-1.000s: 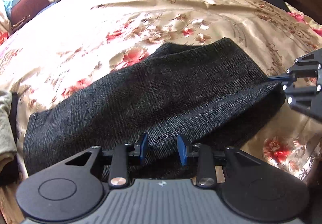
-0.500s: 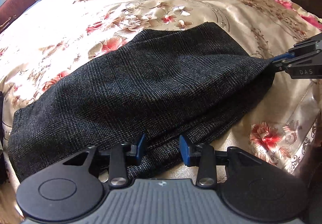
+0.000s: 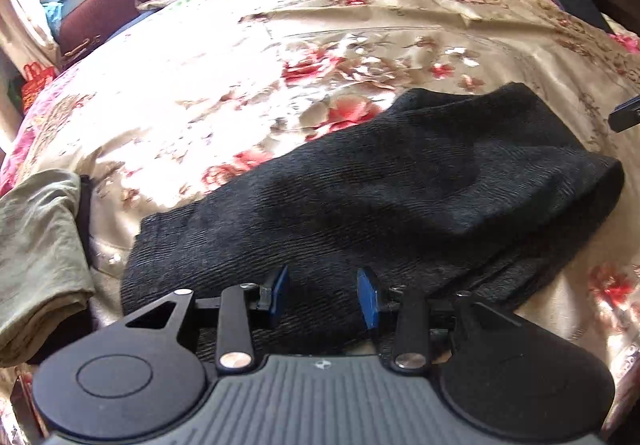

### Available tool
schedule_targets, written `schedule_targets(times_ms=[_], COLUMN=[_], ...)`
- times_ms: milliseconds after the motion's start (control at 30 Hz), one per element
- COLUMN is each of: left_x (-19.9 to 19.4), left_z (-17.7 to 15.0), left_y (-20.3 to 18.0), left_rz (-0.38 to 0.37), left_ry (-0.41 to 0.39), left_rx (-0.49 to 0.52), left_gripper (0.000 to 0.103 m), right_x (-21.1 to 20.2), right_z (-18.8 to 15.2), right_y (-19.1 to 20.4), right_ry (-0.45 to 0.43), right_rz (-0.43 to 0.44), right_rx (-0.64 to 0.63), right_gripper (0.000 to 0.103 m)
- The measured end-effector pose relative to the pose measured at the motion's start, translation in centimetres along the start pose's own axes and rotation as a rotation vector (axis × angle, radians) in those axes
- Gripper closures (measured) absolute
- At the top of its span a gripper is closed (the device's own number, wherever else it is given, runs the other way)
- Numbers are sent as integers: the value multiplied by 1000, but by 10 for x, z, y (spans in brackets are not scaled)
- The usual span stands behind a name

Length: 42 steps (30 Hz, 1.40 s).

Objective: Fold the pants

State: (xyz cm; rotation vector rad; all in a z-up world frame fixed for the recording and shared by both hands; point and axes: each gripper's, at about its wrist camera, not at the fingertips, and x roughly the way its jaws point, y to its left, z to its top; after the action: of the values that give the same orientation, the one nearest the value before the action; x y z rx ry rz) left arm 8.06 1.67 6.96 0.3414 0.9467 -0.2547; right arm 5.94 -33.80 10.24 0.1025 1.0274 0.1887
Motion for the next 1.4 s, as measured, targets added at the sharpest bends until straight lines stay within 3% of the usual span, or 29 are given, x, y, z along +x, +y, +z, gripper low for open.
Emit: schedule_targets(times_ms=[133,233,267,367,500,567,667,800,833,900,967,1000,1033,1133,1200,1300,1367,1400], left_x=[11,29,30,14,5,6,27,27,27,27,26,25,25,24,24,27,31,33], left_z=[0,-14,-18,-21,-12,-8,-12,-21,-20,-17,-14,-14,-14,-11,-8,-5,-6,-6], left_y=[31,43,42,41,63,66,50,32,33,37,37,33,31,22,16,7,-1,-7], left_rz=[108,94,94,125,141,128,84,89,86,83,93,102,110,106,99,86,80,97], left_ry=[-23,41,57,26,-21,-39,42,45,47,61,68,71,71,66,57,59,64,65], left_rx=[-103,-125,-113,-69,-155,-177,-141,-60,-64,-77,-72,-58,-43,-15,-7,0,8,27], left_gripper=[51,42,42,42,42,42,42,41,41,40,40,40,40,40,40,40,40,40], right_x=[43,97,103,90,68,74,89,95,97,97,90,83,77,76,90,104,110,109], right_z=[19,14,12,18,23,24,17,12,13,16,18,19,19,15,14,14,14,17], right_y=[19,26,24,22,-2,-17,-28,-16,-13,-7,-3,-9,-19,-38,-43,-32,-23,-22], right_ry=[-27,111,114,100,28,54,100,76,78,84,93,89,83,85,116,80,71,79], right_rz=[35,-66,-66,-52,-60,-42,72,101,98,123,104,125,159,154,213,328,281,251], right_rx=[-56,-118,-108,-84,50,126,219,177,171,152,162,218,280,321,359,291,270,275], right_gripper=[68,68,68,67,57,52,49,30,30,33,57,77,89,89,83,38,45,64])
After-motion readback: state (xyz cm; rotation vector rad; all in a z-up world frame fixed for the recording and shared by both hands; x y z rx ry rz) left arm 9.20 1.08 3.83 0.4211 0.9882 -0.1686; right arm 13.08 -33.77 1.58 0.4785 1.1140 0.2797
